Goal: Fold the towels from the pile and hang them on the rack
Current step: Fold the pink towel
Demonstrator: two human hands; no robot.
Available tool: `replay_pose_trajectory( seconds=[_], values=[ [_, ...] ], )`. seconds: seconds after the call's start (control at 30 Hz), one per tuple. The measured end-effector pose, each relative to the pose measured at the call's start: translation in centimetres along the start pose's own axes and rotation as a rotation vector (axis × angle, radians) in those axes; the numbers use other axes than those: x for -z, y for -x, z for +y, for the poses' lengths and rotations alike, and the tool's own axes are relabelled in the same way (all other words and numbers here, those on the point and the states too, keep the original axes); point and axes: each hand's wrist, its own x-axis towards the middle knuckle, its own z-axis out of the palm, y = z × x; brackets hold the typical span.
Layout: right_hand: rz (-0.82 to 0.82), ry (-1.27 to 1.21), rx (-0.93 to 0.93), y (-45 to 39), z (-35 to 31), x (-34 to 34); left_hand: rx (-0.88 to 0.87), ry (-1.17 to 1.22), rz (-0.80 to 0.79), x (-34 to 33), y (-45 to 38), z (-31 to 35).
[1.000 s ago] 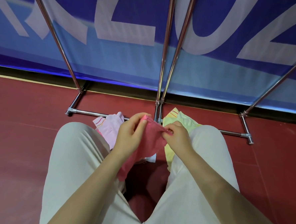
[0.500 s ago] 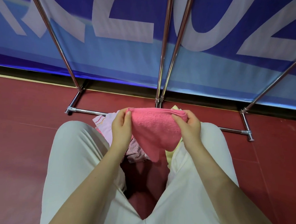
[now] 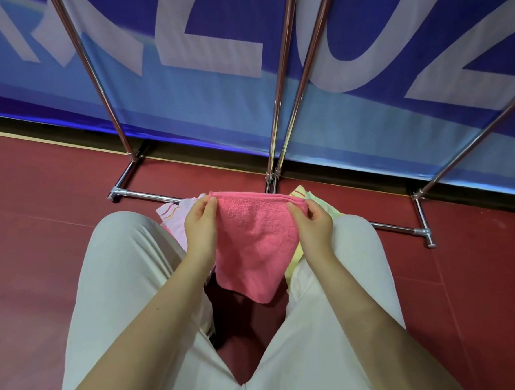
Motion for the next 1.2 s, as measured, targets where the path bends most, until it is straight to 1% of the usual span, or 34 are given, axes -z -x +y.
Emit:
replay_pose_trajectory(
  seconds=[0.1, 0.2, 0.33, 0.4, 0.5, 0.6, 0.7, 0.8, 0.87, 0.93, 1.0, 1.1, 1.2],
  values=[
    [0.019, 0.039, -0.061, 0.0, 0.1, -0.7, 0.202, 0.067, -0.010, -0.4, 0.1, -0.1],
    [0.027, 0.091, -0.106, 0.3, -0.2, -1.7, 0.394, 0.180, 0.040, -0.9, 0.2, -0.2],
    [0.011, 0.128, -0.097, 1.0, -0.6, -3.0, 0.457, 0.283, 0.017, -1.9, 1.2, 0.6],
    [0.002, 0.121, -0.087, 1.3, -0.9, -3.7, 0.428, 0.305, -0.004, -2.4, 1.6, 0.6],
    [0.018, 0.048, -0.083, 1.8, -1.2, -4.6, 0.345, 0.303, -0.047, -3.5, 2.1, 0.1],
    [0.068, -0.100, -0.112, 2.0, -1.2, -5.2, 0.241, 0.175, -0.063, -4.2, 2.9, 0.0],
    [0.085, -0.143, -0.130, 2.4, -1.6, -5.3, 0.106, 0.084, -0.087, -4.4, 3.2, 0.3],
    [0.022, -0.224, -0.123, 2.8, -2.3, -4.8, 0.051, 0.099, -0.117, -4.2, 3.1, 0.5],
    [-0.099, -0.336, -0.074, 3.1, -3.1, -4.3, 0.057, 0.166, -0.112, -3.9, 2.8, 0.9],
    [-0.204, -0.256, 0.056, 3.4, -3.9, -3.9, 0.112, 0.259, -0.114, -3.4, 2.1, 1.1],
    [-0.244, -0.163, 0.131, 3.6, -4.2, -4.0, 0.164, 0.296, -0.111, -3.0, 1.5, 1.2],
    [-0.172, -0.169, 0.148, 3.4, -4.1, -4.3, 0.145, 0.296, -0.119, -3.0, 1.6, 1.6],
    [-0.119, -0.037, 0.245, 3.0, -3.5, -4.4, 0.070, 0.244, -0.162, -3.2, 2.2, 2.4]
  ],
)
